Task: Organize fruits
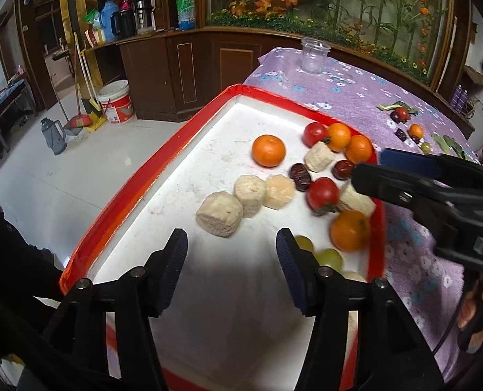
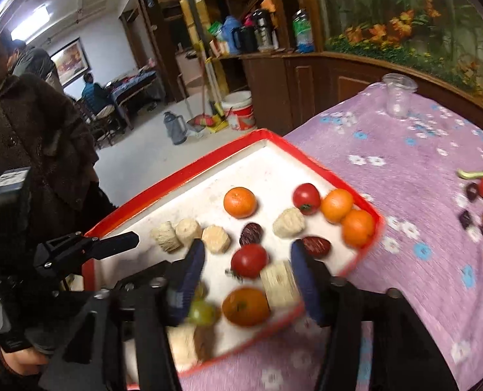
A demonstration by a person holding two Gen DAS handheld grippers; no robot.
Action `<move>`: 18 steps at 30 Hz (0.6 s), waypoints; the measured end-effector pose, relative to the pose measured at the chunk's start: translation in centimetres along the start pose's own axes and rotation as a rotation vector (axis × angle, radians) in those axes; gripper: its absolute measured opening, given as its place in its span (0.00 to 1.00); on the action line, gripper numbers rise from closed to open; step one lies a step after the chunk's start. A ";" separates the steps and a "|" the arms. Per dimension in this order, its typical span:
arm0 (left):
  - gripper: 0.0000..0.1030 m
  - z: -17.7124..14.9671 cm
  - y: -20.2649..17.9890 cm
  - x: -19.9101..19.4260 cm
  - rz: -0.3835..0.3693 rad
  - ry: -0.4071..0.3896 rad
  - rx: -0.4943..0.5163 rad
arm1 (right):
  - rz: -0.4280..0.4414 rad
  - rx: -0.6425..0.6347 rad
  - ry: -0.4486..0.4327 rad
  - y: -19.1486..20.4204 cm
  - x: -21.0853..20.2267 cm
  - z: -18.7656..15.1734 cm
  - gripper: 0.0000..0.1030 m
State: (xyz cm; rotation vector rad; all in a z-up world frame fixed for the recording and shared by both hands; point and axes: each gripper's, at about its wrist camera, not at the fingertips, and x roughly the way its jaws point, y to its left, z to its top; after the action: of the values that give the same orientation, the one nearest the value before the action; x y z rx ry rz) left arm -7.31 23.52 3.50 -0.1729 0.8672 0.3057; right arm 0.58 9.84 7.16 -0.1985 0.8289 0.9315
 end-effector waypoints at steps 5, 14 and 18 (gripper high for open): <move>0.76 -0.7 -0.3 -2.7 0.002 -0.040 -0.016 | -0.070 0.017 -0.055 0.8 -4.9 -2.2 0.83; 0.82 -2.3 -1.3 -6.4 0.015 -0.075 -0.010 | -0.123 0.047 -0.075 2.0 -10.6 -5.4 1.00; 0.82 -2.7 -1.9 -7.5 0.034 -0.084 0.002 | -0.130 0.057 -0.079 2.5 -11.7 -6.1 1.00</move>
State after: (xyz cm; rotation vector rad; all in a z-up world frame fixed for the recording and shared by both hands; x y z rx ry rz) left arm -13.21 19.58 7.56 -0.1426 0.7880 0.3421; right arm -8.48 0.95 11.73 -0.1633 0.7597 0.7879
